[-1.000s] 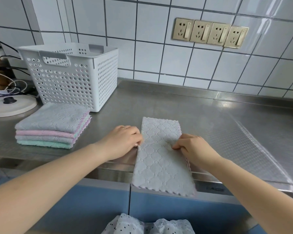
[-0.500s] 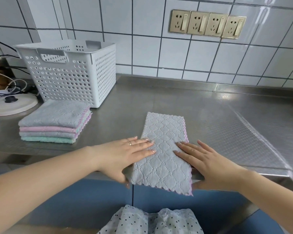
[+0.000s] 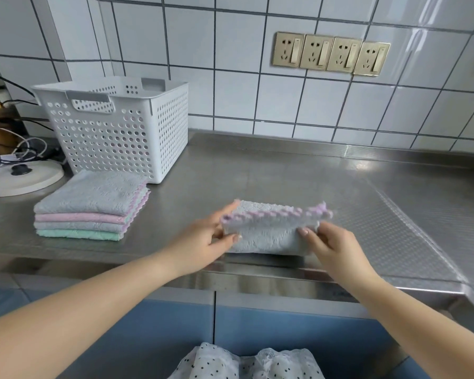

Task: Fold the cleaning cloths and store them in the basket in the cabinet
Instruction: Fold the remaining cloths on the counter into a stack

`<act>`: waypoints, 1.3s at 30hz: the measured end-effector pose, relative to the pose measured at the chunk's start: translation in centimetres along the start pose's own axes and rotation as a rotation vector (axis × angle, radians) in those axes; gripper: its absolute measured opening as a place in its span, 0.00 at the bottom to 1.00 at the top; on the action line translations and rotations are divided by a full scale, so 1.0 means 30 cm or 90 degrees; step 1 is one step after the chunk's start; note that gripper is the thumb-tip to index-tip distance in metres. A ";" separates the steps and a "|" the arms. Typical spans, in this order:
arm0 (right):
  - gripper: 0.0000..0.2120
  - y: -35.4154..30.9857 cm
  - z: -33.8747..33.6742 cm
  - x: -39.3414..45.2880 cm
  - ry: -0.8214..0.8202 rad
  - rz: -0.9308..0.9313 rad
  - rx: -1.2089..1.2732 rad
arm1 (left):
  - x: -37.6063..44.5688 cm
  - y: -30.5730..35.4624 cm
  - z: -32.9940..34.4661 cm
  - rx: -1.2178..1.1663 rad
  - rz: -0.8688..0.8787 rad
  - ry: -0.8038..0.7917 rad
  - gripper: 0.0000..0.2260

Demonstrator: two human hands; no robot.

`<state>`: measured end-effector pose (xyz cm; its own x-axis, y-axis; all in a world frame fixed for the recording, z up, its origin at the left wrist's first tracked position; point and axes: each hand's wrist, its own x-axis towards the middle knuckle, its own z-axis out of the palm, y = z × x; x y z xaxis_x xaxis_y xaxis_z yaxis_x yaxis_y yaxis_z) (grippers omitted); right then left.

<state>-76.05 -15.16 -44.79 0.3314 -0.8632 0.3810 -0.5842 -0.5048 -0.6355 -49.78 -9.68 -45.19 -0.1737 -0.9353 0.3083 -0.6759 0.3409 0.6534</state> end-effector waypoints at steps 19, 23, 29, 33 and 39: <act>0.14 0.009 0.088 0.214 -0.067 0.223 -0.023 | 0.266 -0.042 0.056 -0.043 -0.272 -0.025 0.16; 0.13 0.017 0.082 0.219 -0.076 0.227 -0.040 | 0.273 -0.020 0.049 -0.029 -0.279 -0.050 0.15; 0.20 0.024 0.011 0.260 -0.132 0.212 -0.243 | 0.258 -0.009 -0.004 0.264 -0.185 0.056 0.15; 0.22 -0.051 0.068 0.300 -0.170 0.134 -0.311 | 0.286 0.059 0.049 0.311 -0.048 -0.008 0.22; 0.18 -0.064 0.211 0.250 -0.242 0.099 -0.344 | 0.291 0.041 0.142 0.378 -0.145 -0.156 0.22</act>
<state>-67.76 -20.76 -44.96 0.3927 -0.9196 -0.0137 -0.9020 -0.3822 -0.2008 -55.17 -17.82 -44.65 -0.0910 -0.9958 -0.0034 -0.9811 0.0891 0.1720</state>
